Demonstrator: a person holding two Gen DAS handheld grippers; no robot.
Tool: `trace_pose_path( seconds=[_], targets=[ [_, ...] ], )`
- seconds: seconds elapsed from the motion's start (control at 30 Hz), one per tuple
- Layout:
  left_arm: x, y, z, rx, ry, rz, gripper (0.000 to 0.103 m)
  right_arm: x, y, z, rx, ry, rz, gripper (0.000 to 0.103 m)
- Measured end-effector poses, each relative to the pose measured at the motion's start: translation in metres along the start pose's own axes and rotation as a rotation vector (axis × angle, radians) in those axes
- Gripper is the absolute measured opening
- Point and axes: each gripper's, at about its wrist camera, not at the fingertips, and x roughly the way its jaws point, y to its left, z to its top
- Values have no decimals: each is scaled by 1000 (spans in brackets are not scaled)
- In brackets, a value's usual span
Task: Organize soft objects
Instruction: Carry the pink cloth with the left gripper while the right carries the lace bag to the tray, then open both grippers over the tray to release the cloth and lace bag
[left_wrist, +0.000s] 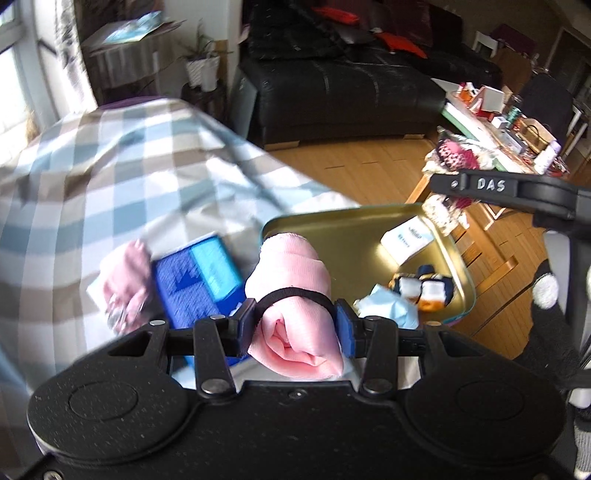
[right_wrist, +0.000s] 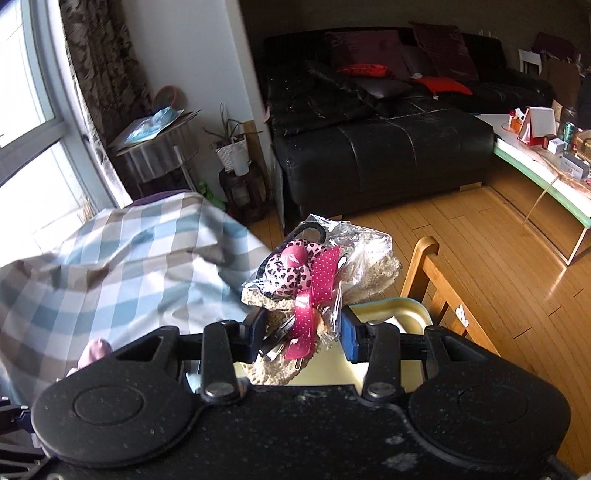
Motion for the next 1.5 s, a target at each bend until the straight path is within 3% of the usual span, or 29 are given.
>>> trace_pose_path(
  seconds=[0.4, 0.7, 0.9, 1.03, 1.23, 1.5],
  targets=[
    [58, -22, 46, 130, 15, -92, 44, 29, -25, -17, 99, 119, -96, 41],
    [98, -3, 37, 68, 89, -140, 44, 37, -32, -22, 133, 190, -96, 41],
    [98, 3, 39, 32, 80, -147, 45, 36, -20, -24, 101, 202, -66, 41],
    [93, 8, 43, 13, 53, -157, 55, 35, -17, -25, 93, 203, -57, 41],
    [90, 7, 44, 15, 42, -150, 55, 34, -19, -26, 94, 208, -56, 42],
    [94, 4, 42, 25, 53, -143, 59, 31, -17, -24, 86, 182, -35, 52]
  ],
)
